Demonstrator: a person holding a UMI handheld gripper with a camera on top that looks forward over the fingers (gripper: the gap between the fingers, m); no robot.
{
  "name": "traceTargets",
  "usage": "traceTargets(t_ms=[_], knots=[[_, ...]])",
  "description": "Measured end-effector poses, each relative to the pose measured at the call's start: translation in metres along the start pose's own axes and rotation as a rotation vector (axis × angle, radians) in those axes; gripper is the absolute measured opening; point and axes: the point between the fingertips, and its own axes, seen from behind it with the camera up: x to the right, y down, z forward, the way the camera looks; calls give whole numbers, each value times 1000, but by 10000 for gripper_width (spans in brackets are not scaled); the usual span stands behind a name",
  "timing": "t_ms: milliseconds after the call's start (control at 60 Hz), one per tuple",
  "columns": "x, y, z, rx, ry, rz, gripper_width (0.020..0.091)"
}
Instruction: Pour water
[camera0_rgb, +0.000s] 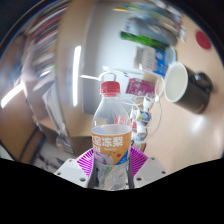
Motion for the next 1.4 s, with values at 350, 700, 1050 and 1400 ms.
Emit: traceTargets(t_ms=[350,700,1050,1400], knots=[[-5,-59,3,83,-151,712,455],[8,-65,-1,91,-161,800,454],[-54,-73,-25,31,-103,144,454],[-75,-283,-117,461,233,-1059,456]])
